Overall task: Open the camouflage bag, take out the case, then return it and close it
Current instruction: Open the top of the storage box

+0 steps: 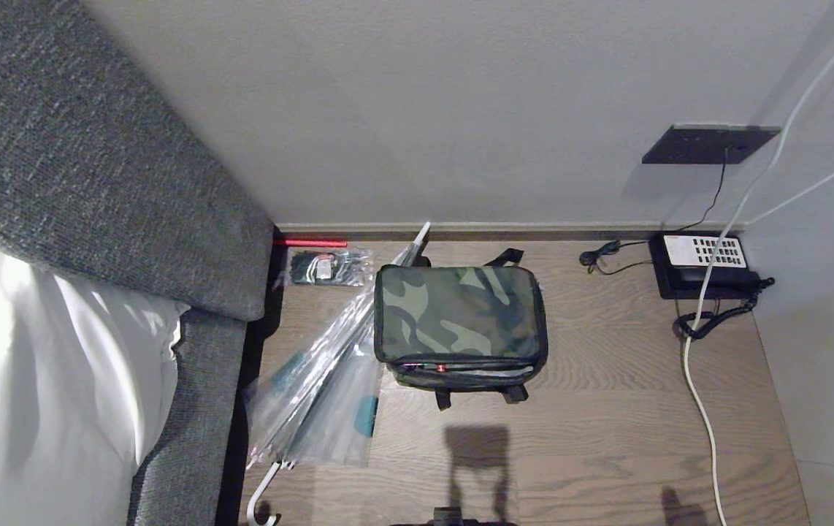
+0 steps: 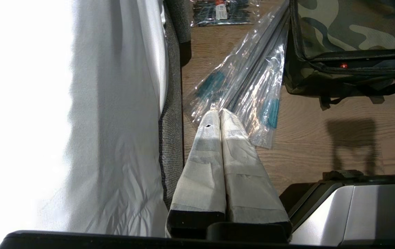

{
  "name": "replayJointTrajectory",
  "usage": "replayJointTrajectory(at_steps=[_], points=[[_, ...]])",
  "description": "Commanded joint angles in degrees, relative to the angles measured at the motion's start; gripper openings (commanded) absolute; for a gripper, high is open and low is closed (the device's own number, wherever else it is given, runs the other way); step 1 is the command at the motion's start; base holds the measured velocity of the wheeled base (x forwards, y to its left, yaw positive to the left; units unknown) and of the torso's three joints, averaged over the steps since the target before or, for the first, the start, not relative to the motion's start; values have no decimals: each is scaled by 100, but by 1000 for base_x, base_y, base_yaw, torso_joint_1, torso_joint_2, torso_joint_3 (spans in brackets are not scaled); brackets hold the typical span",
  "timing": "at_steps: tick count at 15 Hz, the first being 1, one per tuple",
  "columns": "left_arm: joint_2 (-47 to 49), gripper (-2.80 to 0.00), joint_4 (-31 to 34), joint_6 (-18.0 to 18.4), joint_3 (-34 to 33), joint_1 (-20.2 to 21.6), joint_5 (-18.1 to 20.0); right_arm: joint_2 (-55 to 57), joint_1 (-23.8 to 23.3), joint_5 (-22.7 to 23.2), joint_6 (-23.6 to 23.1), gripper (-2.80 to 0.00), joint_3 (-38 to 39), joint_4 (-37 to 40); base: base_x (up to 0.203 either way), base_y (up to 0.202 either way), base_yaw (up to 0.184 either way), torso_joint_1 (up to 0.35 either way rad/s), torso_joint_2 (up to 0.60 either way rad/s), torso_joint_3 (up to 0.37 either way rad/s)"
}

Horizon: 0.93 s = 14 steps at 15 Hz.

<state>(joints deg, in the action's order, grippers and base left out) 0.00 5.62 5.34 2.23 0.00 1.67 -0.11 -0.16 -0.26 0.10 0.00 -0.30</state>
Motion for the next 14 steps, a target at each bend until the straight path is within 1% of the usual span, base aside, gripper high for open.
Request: replayJointTrajectory(at_steps=[1, 10, 11, 12, 14], points=[[0, -280, -8, 2, -21, 0, 0, -7, -2, -1, -1, -280, 9, -5, 0, 0, 0, 0, 0, 0], [0, -280, -27, -7, -28, 0, -9, -7, -2, -1, -1, -280, 9, -5, 0, 0, 0, 0, 0, 0], [0, -280, -26, -7, -30, 0, -9, -1, -2, 24, -53, -280, 9, -3, 0, 0, 0, 0, 0, 0], [0, -280, -32, -7, -30, 0, -9, 2, 1, 38, -202, -280, 9, 15, 0, 0, 0, 0, 0, 0], [0, -280, -26, -7, -30, 0, -9, 2, -1, 26, -238, -280, 9, 13, 0, 0, 0, 0, 0, 0]])
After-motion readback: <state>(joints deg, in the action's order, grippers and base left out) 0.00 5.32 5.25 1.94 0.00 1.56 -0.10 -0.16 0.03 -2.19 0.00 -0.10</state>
